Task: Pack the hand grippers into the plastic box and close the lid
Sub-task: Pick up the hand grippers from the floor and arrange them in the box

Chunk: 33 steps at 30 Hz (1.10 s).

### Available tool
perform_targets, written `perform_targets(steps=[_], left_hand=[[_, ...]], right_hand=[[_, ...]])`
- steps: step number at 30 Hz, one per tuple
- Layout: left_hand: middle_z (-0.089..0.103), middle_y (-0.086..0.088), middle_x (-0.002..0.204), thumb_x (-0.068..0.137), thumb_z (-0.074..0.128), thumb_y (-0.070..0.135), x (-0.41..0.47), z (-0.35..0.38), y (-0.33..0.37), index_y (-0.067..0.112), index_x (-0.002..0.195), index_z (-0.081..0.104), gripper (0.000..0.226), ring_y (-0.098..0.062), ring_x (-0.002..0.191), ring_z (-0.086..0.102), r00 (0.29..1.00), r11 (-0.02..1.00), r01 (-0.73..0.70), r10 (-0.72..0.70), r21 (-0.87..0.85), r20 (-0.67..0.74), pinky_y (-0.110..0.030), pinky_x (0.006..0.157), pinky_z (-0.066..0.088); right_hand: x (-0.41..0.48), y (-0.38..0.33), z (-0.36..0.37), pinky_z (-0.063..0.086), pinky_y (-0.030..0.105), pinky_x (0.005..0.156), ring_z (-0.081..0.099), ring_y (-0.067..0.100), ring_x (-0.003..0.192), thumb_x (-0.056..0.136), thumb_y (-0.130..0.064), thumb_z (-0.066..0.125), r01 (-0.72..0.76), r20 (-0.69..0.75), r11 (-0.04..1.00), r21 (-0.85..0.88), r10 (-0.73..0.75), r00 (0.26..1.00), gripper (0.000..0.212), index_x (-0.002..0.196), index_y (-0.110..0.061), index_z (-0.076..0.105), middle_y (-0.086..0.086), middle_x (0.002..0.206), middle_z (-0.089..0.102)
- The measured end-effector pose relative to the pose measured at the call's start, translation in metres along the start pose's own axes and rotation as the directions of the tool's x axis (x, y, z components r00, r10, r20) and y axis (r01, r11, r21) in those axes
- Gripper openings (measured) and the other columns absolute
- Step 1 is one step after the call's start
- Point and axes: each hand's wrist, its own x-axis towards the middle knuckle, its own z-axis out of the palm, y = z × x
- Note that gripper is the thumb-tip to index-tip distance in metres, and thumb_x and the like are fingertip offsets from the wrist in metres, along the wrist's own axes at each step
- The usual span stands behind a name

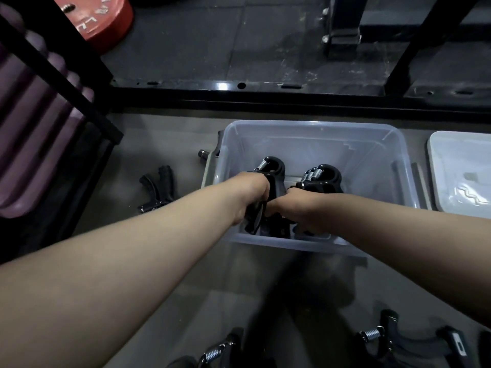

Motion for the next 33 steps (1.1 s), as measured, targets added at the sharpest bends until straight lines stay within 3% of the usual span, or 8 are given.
perform_targets(steps=[6, 15, 20, 24, 26, 29, 31, 33], left_hand=[[0.059, -0.019, 0.064, 0.076, 0.045, -0.003, 0.018, 0.02, -0.004, 0.0, 0.082, 0.065, 0.02, -0.025, 0.049, 0.056, 0.991, 0.991, 0.068, -0.08, 0.112, 0.11, -0.025, 0.047, 0.045], [0.056, -0.011, 0.061, 0.083, 0.043, 0.002, 0.014, 0.02, -0.01, 0.007, 0.067, 0.058, 0.022, -0.018, 0.029, 0.047, 0.981, 0.988, 0.127, -0.138, 0.09, 0.14, -0.015, 0.032, 0.037], [0.06, -0.01, 0.071, 0.079, 0.043, 0.006, 0.018, 0.017, -0.013, 0.01, 0.072, 0.06, 0.019, -0.021, 0.049, 0.054, 0.951, 0.976, 0.204, -0.217, 0.079, 0.22, -0.015, 0.04, 0.04], [0.064, -0.016, 0.081, 0.07, 0.043, 0.009, 0.018, 0.019, -0.013, 0.005, 0.076, 0.063, 0.021, -0.029, 0.074, 0.063, 0.922, 0.957, 0.29, -0.276, -0.011, 0.271, -0.033, 0.072, 0.053], [0.057, -0.016, 0.069, 0.068, 0.042, 0.008, 0.018, 0.017, -0.012, 0.005, 0.066, 0.056, 0.015, -0.028, 0.067, 0.058, 0.926, 0.954, 0.293, -0.266, -0.065, 0.268, -0.033, 0.07, 0.051], [0.047, -0.012, 0.061, 0.063, 0.045, 0.007, 0.022, 0.014, -0.009, 0.01, 0.06, 0.048, 0.005, -0.025, 0.053, 0.049, 0.948, 0.943, 0.265, -0.217, -0.199, 0.232, -0.026, 0.06, 0.043], [0.045, -0.011, 0.058, 0.062, 0.047, 0.004, 0.022, 0.014, -0.01, 0.011, 0.057, 0.046, 0.008, -0.023, 0.045, 0.045, 0.964, 0.935, 0.231, -0.182, -0.27, 0.194, -0.023, 0.053, 0.039], [0.046, -0.012, 0.054, 0.064, 0.048, 0.001, 0.02, 0.013, -0.011, 0.009, 0.054, 0.046, 0.013, -0.024, 0.043, 0.046, 0.966, 0.937, 0.225, -0.179, -0.267, 0.185, -0.021, 0.05, 0.04]], right_hand=[[0.006, 0.0, 0.008, 0.043, 0.025, 0.047, 0.056, 0.024, 0.054, 0.072, -0.005, 0.064, 0.015, -0.037, 0.992, -0.123, -0.019, 0.999, 0.026, 0.093, 0.006, 0.072, 0.014, 0.07, 0.066], [0.016, 0.008, 0.01, 0.043, 0.034, 0.073, 0.056, 0.025, 0.079, 0.083, -0.001, 0.059, -0.12, 0.126, 0.989, 0.082, 0.109, 0.986, 0.007, 0.083, -0.007, 0.064, 0.011, 0.08, 0.06], [0.02, 0.006, 0.004, 0.044, 0.029, 0.086, 0.056, 0.017, 0.079, 0.093, -0.015, 0.051, -0.274, 0.253, 0.957, 0.091, 0.244, 0.936, 0.014, 0.085, -0.011, 0.062, 0.003, 0.078, 0.061], [0.02, 0.005, 0.008, 0.048, 0.036, 0.095, 0.059, 0.022, 0.092, 0.09, -0.007, 0.051, -0.28, 0.29, 0.944, 0.174, 0.223, 0.931, 0.012, 0.095, -0.008, 0.062, 0.008, 0.093, 0.062], [0.02, 0.006, 0.011, 0.052, 0.04, 0.088, 0.06, 0.026, 0.089, 0.088, -0.001, 0.049, -0.242, 0.256, 0.937, 0.253, 0.177, 0.95, 0.014, 0.093, -0.006, 0.061, 0.012, 0.094, 0.061], [0.019, 0.007, 0.012, 0.052, 0.027, 0.047, 0.06, 0.024, 0.052, 0.082, 0.009, 0.052, -0.113, 0.07, 0.918, 0.381, 0.093, 0.993, 0.014, 0.089, 0.0, 0.061, 0.016, 0.073, 0.058], [0.019, 0.007, 0.011, 0.049, 0.025, 0.045, 0.06, 0.024, 0.048, 0.079, 0.009, 0.058, -0.054, -0.006, 0.904, 0.425, 0.063, 0.998, 0.015, 0.091, 0.002, 0.063, 0.016, 0.07, 0.06], [0.015, 0.007, 0.01, 0.053, 0.032, 0.058, 0.064, 0.025, 0.06, 0.081, 0.005, 0.059, -0.099, 0.092, 0.889, 0.447, 0.064, 0.994, 0.014, 0.094, 0.002, 0.064, 0.015, 0.071, 0.064]])
